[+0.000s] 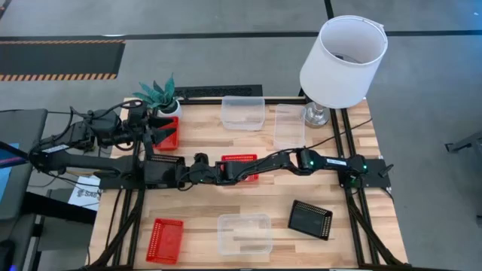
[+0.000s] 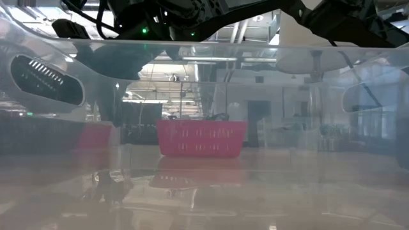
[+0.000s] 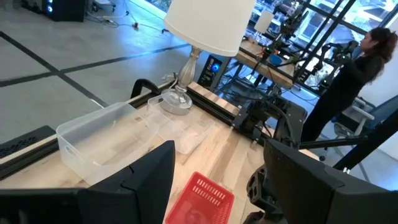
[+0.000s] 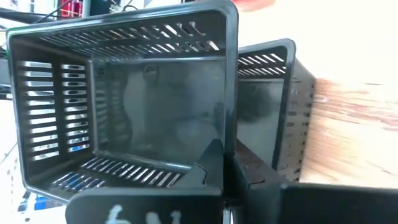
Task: Stack baskets by color
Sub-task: Stack the top right black bin on the top left black bin
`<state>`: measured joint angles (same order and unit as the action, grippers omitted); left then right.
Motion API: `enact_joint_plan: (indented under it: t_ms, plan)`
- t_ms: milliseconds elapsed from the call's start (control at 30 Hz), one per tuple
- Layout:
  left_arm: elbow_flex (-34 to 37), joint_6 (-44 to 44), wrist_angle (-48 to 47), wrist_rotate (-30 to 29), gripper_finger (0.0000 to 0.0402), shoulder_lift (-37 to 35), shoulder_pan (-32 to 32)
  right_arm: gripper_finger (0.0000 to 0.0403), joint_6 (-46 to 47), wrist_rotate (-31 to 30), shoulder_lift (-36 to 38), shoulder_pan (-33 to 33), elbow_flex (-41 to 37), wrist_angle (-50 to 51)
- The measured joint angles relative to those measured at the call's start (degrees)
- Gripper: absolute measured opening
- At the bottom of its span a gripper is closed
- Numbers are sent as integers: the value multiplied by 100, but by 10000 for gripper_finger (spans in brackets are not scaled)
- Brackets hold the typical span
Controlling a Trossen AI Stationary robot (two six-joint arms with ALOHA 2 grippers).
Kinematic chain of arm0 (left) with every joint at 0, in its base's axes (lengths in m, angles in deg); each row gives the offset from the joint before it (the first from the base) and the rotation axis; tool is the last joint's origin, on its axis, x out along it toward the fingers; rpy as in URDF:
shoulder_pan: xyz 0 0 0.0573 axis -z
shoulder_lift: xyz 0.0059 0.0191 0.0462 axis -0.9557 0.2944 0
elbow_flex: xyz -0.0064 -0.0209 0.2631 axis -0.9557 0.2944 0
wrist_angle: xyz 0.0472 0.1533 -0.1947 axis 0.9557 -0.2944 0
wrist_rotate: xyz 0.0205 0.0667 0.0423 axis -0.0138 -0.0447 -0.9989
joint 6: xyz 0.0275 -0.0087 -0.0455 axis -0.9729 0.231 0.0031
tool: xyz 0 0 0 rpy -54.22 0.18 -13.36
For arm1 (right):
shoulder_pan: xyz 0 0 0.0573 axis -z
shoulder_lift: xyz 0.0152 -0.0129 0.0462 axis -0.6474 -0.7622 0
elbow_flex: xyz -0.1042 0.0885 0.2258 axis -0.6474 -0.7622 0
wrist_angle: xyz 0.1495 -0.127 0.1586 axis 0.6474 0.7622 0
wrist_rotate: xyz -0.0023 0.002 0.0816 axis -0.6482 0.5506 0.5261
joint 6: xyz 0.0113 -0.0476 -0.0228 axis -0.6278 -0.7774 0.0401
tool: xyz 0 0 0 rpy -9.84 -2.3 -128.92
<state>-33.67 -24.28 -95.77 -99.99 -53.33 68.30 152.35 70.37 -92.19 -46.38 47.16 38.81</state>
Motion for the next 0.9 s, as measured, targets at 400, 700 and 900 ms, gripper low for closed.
enact_joint_plan:
  t_ms: [400, 700, 900]
  plan:
    - [0, 33, 12, -7, 233, 0, 0, 25, 141, -143, 2, -53, 0, 170]
    - [0, 53, 18, -9, 233, 0, 0, 92, 242, -267, 2, -69, 0, 166]
    - [0, 98, 21, -11, 233, 0, 0, 149, 239, -271, 2, -71, 0, 170]
